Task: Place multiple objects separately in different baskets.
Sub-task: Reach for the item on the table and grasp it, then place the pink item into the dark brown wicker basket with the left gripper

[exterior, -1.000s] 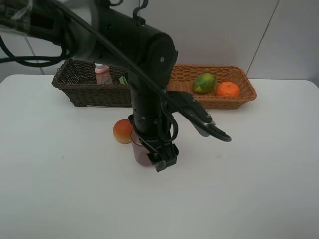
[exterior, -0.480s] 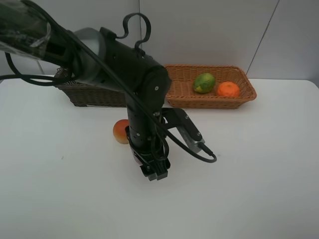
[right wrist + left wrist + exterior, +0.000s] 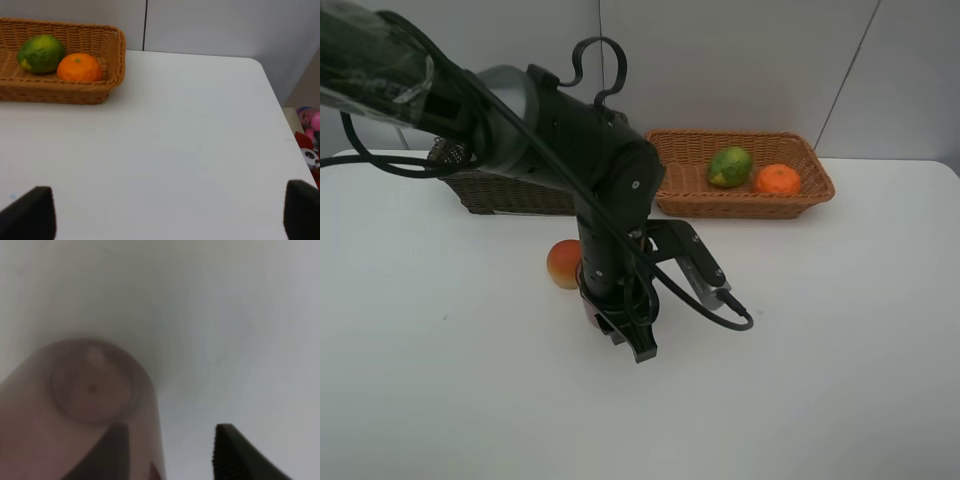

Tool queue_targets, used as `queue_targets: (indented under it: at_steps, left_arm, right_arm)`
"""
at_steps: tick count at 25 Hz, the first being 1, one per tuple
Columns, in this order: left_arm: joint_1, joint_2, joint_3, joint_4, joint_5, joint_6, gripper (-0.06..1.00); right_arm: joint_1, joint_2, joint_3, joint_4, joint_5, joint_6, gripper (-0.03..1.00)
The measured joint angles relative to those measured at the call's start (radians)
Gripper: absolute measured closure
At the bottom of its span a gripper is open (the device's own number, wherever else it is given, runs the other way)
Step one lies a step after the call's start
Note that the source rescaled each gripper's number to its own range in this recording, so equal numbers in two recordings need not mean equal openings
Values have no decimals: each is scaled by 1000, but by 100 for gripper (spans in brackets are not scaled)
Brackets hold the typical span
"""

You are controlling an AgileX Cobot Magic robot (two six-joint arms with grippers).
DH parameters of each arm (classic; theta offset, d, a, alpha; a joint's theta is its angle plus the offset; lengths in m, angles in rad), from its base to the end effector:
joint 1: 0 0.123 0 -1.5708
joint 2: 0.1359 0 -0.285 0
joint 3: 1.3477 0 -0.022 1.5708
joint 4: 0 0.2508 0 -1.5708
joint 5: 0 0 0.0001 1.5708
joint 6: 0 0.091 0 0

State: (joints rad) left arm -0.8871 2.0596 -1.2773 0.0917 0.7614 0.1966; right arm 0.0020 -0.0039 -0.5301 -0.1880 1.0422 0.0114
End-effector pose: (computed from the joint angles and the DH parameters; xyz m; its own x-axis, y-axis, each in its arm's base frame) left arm 0.2469 -0.2939 0.1202 -0.4058 0.9089 -0.0958 0.9058 0.4140 0.0908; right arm -0.0091 -0.0147 0.2882 -0.4124 -0.0839 -0.9071 0.1115 0.9836 -0.1417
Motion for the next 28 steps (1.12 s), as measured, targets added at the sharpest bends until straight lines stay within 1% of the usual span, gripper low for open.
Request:
queue_targets:
  at_steps: [1, 3, 4, 20, 24, 26, 28]
  left_arm:
    - [0, 1, 0, 8, 0, 0, 69]
    - [0, 1, 0, 12, 0, 0, 89]
    - [0, 1, 0, 16, -1, 0, 94]
    - [0, 1, -8, 18, 1, 0, 94]
    - [0, -19, -78, 16, 89, -26, 94]
    - [4, -39, -129, 16, 129, -61, 94]
    - [18, -59, -176, 11, 171, -120, 94]
  right_arm:
    - [0, 0, 0, 0, 0, 0, -1]
    - [0, 0, 0, 0, 0, 0, -1]
    - [0, 0, 0, 0, 0, 0, -1]
    - [0, 0, 0, 1, 0, 0, -1]
    - [0, 0, 0, 1, 0, 0, -1]
    - [0, 0, 0, 1, 0, 0, -1]
    - [0, 0, 0, 1, 0, 0, -1]
